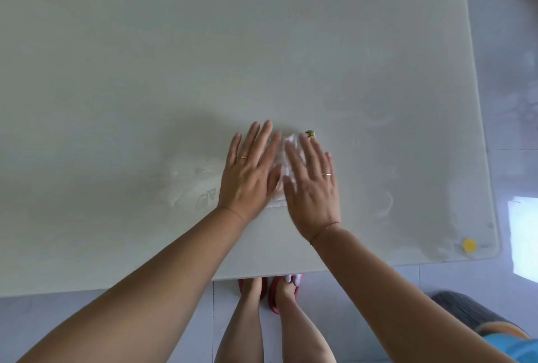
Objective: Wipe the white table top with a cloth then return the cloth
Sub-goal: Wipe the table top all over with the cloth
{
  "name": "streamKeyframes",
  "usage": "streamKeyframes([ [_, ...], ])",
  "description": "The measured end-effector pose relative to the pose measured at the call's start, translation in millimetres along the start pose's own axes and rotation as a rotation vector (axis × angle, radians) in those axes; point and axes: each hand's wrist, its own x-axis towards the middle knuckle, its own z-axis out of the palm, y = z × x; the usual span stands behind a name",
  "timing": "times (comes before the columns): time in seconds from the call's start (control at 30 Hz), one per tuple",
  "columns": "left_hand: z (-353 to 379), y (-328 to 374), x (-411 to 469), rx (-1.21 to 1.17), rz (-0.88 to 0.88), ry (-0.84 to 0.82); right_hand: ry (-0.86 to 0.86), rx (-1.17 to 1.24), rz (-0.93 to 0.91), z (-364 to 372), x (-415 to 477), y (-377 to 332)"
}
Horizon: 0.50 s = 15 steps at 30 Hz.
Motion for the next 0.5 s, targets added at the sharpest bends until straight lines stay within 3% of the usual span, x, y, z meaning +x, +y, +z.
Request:
streamKeyframes([
  [0.13,8,-9,-7,0.031,-0.017,-0.177,-0.239,-0.146,-0.072,22,2,9],
  [0.23,10,-10,-3,-0.023,-0.054,-0.121,-0.226,-0.221,-0.029,28,2,10],
  [0.37,3,-29,20,-0.013,-0.309,0.048,-0.154,-0.289,-0.084,38,6,-11],
  [0.5,-4,-60,61,0.069,-0.359,0.024,-0.209,-0.331,-0.160,33,36,6],
])
